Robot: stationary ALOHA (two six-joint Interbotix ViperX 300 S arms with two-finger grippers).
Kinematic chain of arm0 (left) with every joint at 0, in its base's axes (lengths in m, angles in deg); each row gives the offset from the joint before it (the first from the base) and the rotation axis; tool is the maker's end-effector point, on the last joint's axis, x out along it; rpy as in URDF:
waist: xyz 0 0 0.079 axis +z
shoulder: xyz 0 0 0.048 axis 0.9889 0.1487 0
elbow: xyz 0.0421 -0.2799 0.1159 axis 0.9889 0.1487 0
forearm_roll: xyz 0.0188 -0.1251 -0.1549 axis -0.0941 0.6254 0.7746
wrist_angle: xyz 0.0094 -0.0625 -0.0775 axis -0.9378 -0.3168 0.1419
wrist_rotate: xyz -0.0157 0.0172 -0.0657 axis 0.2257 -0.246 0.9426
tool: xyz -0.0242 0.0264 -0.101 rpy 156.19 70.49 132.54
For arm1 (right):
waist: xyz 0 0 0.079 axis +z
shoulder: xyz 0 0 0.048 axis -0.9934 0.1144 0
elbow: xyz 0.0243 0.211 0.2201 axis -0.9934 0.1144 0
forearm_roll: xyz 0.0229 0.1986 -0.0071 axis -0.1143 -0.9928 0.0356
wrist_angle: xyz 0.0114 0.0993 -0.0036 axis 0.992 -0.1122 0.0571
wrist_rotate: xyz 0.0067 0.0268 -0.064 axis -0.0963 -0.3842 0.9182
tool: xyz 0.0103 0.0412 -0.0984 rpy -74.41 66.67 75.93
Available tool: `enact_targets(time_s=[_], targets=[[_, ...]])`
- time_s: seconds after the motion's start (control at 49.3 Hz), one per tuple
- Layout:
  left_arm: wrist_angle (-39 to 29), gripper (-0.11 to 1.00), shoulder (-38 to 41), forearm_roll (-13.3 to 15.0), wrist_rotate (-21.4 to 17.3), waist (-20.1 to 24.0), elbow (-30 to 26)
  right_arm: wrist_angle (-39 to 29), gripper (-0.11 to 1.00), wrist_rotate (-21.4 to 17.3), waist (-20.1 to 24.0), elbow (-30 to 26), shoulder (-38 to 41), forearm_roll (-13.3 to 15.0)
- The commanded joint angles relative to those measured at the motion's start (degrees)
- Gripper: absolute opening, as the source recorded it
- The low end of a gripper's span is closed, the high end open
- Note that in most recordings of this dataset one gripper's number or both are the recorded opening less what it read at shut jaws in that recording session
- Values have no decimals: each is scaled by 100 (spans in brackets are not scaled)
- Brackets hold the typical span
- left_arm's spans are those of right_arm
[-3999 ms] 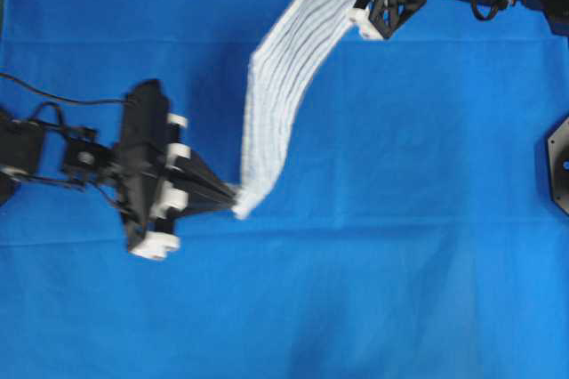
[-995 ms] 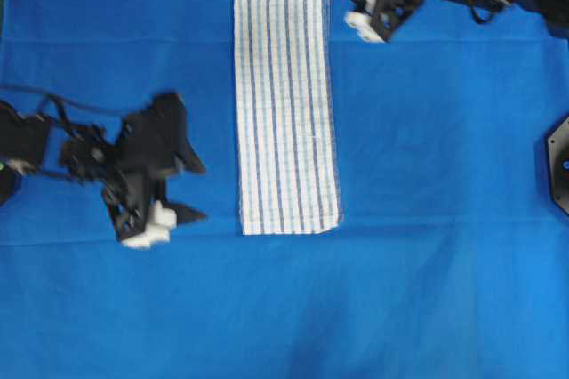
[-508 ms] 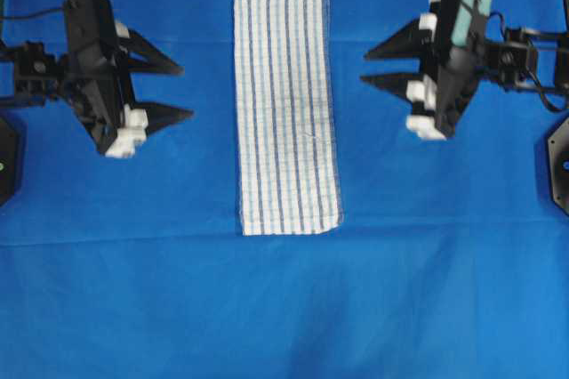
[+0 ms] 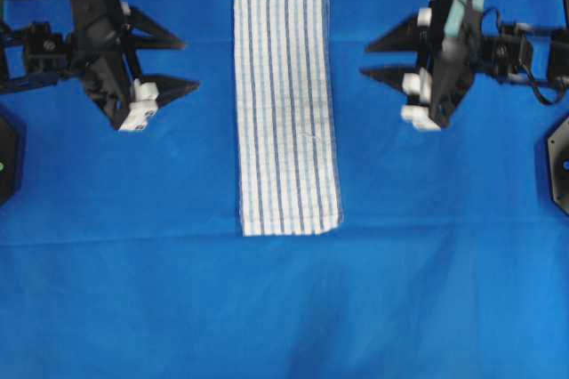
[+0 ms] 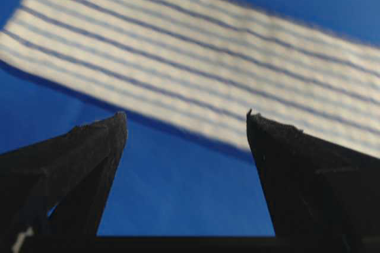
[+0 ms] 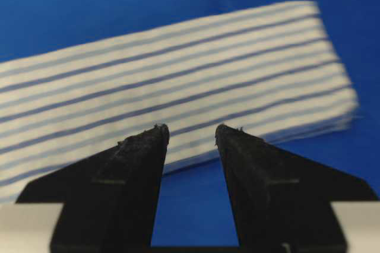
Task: Fold the blue towel.
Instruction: 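Move both grippers to the far end of the vertical strip, then grasp the far end corners of the strip with both grippers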
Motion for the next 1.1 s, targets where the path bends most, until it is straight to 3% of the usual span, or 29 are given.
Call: enact_targets(time_s=[0.0,0.203,0.365,0.69,1.076], targets=[[369,76,264,-18,-114,316,-220,281,52,26,-387,-264,237,44],[606,85,1266,-9,-598,879,-826,527,62,62,-1055,-791,1178,88],[598,89,2083,-9,-694,1125,-1415,545,68,62,-1327,-1274,1995,132],[598,90,3357,-9,-694,1406,-2171,598,68,62,-1424,-1767,3067,132],[598,88,3753,-9,-659,1547,-2364,686,67,35,-1582,-1898,3489,97]])
